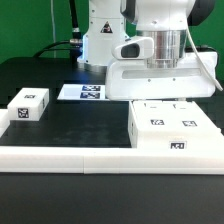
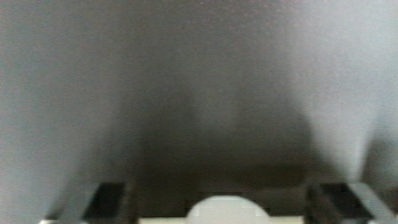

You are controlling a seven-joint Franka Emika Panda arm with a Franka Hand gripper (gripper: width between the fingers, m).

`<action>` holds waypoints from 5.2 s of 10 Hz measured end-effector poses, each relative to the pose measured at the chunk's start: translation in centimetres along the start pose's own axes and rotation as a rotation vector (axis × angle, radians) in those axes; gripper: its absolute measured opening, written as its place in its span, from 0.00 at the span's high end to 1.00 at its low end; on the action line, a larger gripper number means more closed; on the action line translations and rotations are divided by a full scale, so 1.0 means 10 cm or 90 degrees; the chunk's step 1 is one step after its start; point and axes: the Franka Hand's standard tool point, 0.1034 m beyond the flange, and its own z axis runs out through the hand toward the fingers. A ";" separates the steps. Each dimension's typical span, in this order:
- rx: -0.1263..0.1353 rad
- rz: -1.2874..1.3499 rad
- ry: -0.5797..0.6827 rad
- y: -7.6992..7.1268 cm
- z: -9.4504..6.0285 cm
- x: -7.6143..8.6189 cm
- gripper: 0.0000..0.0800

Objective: Assemble cabinet

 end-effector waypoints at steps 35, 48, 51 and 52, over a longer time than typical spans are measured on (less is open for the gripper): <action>0.001 0.000 -0.119 -0.06 -0.87 0.13 0.74; 0.003 -0.018 -0.123 0.02 -1.00 0.24 0.75; 0.004 -0.021 -0.118 0.04 -1.07 0.34 0.76; 0.004 -0.021 -0.124 0.06 -1.11 0.38 0.76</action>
Offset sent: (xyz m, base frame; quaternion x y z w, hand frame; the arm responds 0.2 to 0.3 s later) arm 0.0000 0.0000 0.0000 0.0000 0.0000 0.0000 1.0000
